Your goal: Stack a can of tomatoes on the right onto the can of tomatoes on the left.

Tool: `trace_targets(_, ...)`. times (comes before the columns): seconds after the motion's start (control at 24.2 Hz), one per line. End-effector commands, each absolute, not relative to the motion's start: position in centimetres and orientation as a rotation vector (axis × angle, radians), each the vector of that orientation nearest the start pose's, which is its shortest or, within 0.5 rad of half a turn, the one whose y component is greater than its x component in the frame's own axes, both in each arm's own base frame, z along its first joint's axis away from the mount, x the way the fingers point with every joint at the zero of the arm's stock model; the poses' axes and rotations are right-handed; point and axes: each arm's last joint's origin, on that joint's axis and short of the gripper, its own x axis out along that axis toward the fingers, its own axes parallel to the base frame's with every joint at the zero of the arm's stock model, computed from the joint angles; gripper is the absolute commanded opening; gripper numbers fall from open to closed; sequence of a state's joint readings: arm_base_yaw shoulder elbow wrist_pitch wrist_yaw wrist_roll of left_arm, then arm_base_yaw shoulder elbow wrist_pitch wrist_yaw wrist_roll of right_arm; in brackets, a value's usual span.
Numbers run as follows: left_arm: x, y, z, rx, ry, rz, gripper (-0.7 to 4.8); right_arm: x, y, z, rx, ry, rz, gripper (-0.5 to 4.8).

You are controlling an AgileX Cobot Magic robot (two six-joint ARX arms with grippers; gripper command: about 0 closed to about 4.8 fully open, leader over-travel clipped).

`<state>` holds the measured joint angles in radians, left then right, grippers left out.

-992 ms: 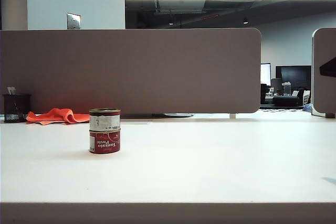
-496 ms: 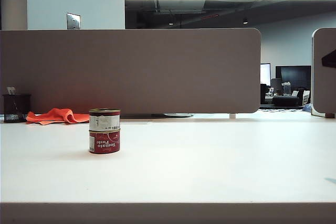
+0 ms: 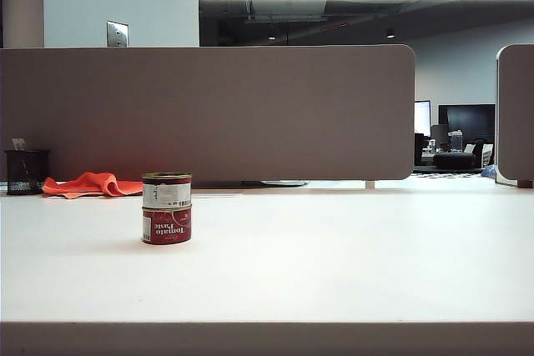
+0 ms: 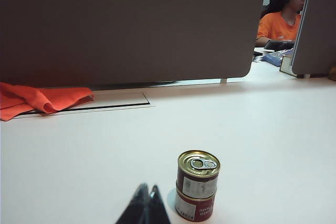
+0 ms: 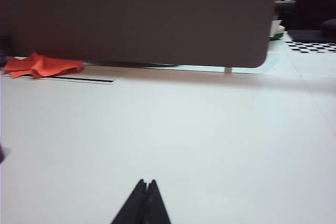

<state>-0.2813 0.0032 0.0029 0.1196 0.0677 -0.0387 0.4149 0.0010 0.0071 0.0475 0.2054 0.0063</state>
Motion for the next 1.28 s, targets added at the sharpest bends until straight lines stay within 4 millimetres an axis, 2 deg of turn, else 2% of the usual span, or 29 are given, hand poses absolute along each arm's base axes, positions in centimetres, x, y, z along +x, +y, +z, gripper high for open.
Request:
trace_targets(0.04,9.3,-2.6,17.8,-0.049,-0.125,-0.321,-0.05,9.3,2.8,17.0,0.024,-0.063,0.145,0.01)
trace_targets(0.54,9.6,-0.9,17.8,-0.038,-0.128,-0.146,-0.05,9.7,0.4,16.9,0.014,-0.051,-0.104,0.01)
trace_targets(1.28,9.6,-0.6,17.8,-0.036,-0.129,-0.118,-0.05,9.7,0.2,16.9,0.014,-0.051,-0.124,0.01)
